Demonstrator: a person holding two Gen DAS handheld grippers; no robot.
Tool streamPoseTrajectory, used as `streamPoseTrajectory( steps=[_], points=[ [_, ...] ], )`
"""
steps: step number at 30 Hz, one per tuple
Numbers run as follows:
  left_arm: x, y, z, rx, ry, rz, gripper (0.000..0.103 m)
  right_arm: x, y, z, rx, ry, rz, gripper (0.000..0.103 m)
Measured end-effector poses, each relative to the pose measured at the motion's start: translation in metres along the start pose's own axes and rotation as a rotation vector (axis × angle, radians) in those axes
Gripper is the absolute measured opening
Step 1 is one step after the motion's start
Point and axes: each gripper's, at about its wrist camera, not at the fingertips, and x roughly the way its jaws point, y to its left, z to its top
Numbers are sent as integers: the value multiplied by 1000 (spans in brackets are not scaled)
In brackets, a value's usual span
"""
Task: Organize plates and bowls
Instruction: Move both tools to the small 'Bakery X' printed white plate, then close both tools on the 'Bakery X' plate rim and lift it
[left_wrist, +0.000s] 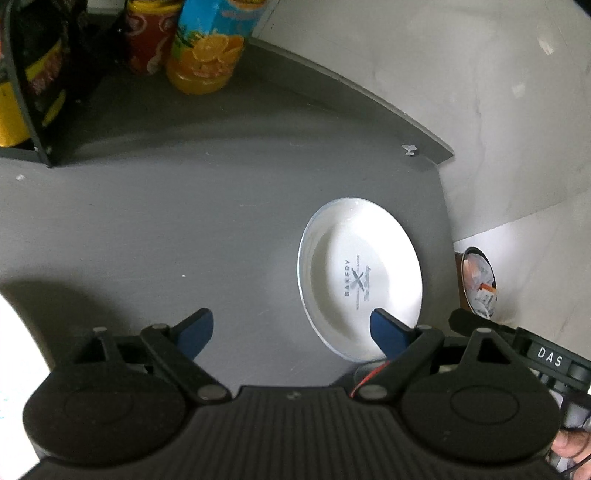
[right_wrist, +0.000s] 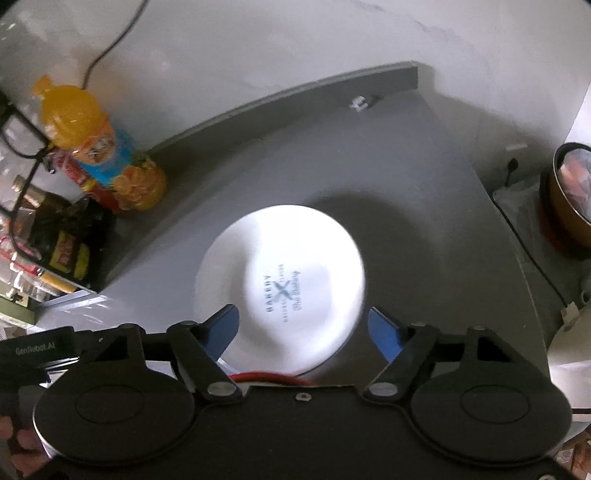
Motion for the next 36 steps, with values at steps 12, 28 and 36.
streamPoseTrajectory(
  steps=[12, 28, 36],
  points=[
    [52, 9, 7, -115, 26, -46, 71, 49, -34, 19, 93, 116, 43, 44],
    [87, 17, 12, -202, 81, -103, 27, 97, -55, 21, 98, 181, 90, 27],
    [95, 22, 20, -230, 122, -134, 13, 97, -70, 20, 123, 160, 200, 26]
  ],
)
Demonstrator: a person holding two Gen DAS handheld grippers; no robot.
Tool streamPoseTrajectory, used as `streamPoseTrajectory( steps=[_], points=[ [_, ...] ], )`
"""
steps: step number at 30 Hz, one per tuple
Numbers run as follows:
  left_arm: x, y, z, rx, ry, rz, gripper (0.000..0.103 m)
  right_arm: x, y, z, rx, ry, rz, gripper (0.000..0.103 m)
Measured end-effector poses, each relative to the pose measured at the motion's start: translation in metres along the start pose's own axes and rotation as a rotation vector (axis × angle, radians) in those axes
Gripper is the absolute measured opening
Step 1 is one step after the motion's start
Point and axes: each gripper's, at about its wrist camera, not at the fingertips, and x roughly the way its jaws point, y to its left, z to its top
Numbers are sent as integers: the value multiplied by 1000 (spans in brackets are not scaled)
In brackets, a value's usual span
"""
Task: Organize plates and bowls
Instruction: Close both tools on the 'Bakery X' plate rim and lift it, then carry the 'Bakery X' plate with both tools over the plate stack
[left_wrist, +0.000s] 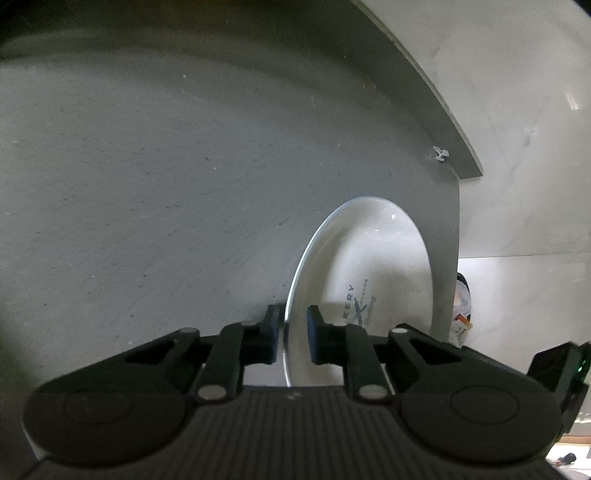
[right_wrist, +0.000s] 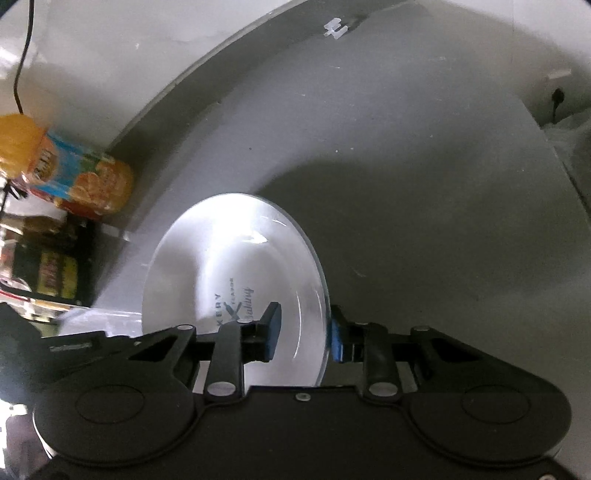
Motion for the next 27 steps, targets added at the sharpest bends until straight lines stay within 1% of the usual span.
streamPoseTrajectory(
  steps=[1, 2, 5, 10, 13, 17, 27],
  points=[
    [1, 0, 1, -3, 2, 1, 12, -1, -4, 0, 10, -2, 12, 25],
    [1, -1, 3, -2, 9, 5, 11, -3, -9, -1, 12, -4, 15, 20],
    [2, -5, 4, 29, 12, 19, 10, -4, -11, -2, -13, -4, -1, 12],
    [1, -14, 3, 76, 3, 41, 9, -7, -6, -4, -59, -12, -21, 12],
    [-4, -18, 4, 87, -5, 22, 9, -15, -4, -5, -63, -35, -17, 10],
    [-12, -28, 7, 119, -17, 22, 9, -28, 0, -4, -86, -61, -1, 10],
    [-30, -52, 15, 172, -54, -6, 9, -57, 15, 3, -106, -147, -16, 10]
  ],
)
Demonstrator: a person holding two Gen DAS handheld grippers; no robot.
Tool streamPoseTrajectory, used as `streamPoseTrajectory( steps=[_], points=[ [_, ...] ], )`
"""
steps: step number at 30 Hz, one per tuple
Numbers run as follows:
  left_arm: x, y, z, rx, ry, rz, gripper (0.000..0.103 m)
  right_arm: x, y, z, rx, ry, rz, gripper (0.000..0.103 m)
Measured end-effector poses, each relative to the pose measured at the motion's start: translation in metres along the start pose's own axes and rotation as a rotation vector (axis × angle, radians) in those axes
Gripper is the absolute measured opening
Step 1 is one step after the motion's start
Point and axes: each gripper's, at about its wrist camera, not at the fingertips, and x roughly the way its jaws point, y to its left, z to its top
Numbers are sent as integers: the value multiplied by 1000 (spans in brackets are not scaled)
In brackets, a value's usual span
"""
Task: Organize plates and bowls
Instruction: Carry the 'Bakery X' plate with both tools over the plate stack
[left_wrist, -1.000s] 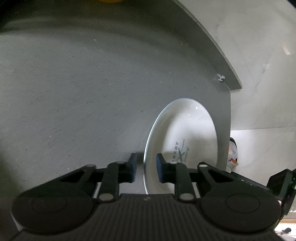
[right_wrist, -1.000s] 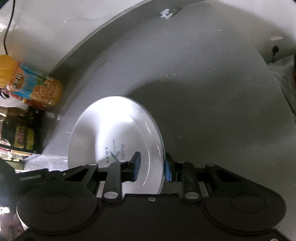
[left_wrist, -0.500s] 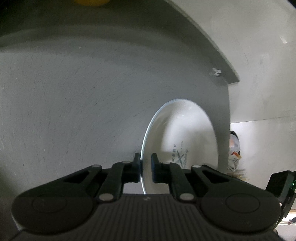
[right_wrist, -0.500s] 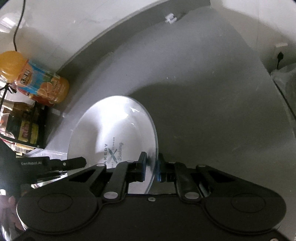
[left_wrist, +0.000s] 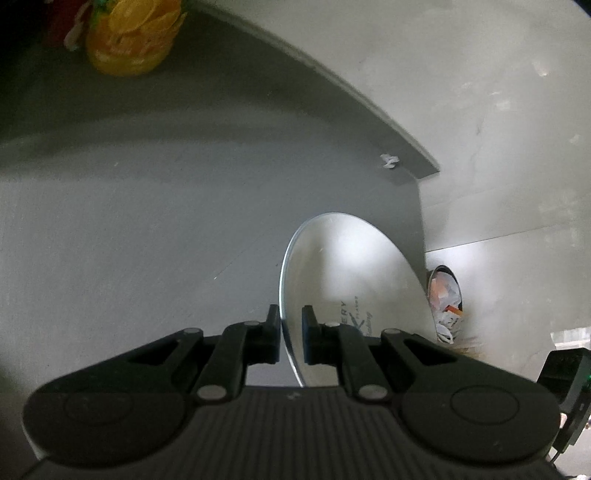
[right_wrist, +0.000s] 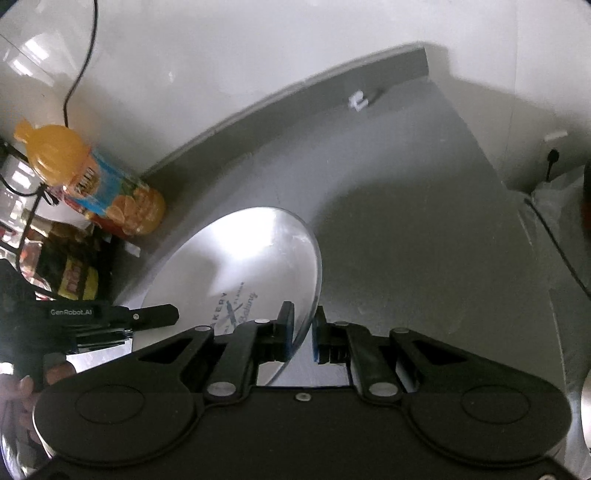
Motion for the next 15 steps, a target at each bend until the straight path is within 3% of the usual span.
streamPoseTrajectory(
  steps=[15],
  points=[
    [-49, -14, 4, 47, -45, -54, 9, -43, 42, -1, -33, -80, 3, 10]
  ],
)
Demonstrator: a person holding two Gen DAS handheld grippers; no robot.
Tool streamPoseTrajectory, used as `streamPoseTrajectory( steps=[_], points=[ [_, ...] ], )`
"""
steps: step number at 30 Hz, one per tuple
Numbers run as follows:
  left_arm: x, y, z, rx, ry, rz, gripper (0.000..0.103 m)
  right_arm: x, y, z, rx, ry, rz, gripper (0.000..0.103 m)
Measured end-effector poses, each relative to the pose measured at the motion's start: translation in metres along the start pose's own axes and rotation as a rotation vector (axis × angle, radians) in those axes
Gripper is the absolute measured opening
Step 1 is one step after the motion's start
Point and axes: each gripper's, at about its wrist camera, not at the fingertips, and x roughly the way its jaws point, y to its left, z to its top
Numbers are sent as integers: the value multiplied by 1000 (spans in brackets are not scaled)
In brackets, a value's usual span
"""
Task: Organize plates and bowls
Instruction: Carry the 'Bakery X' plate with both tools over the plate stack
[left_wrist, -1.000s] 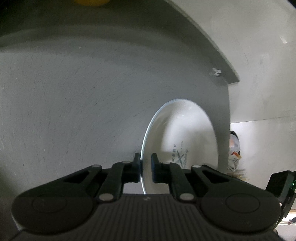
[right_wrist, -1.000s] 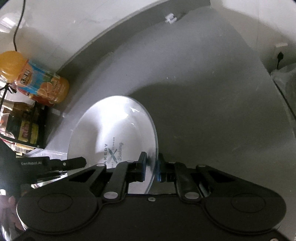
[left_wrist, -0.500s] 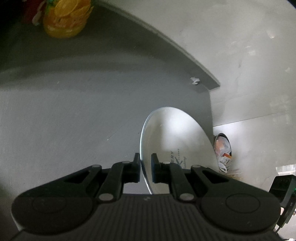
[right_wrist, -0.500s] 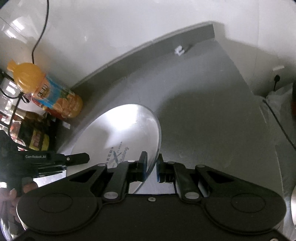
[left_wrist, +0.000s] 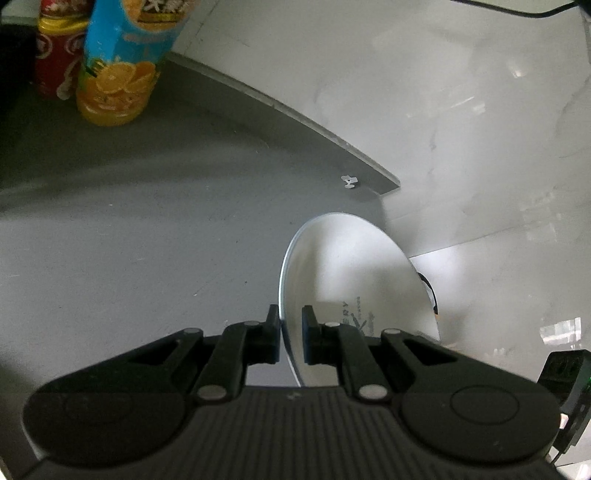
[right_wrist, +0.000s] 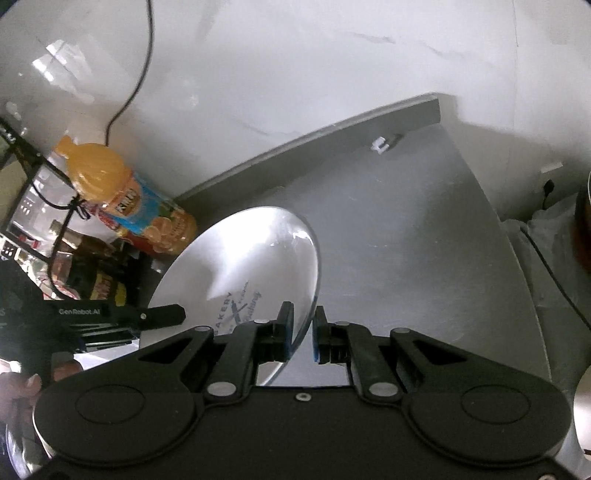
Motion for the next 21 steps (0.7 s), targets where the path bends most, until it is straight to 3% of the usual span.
streamPoseTrajectory(
  steps=[8, 21],
  points=[
    [-32, 12, -4, 13, -21, 10, 10, -4, 35, -16, -15, -14, 16, 10],
    [-113, 77, -24, -27, -71, 51, 9, 16, 118, -62, -56, 15, 75, 10]
  ],
)
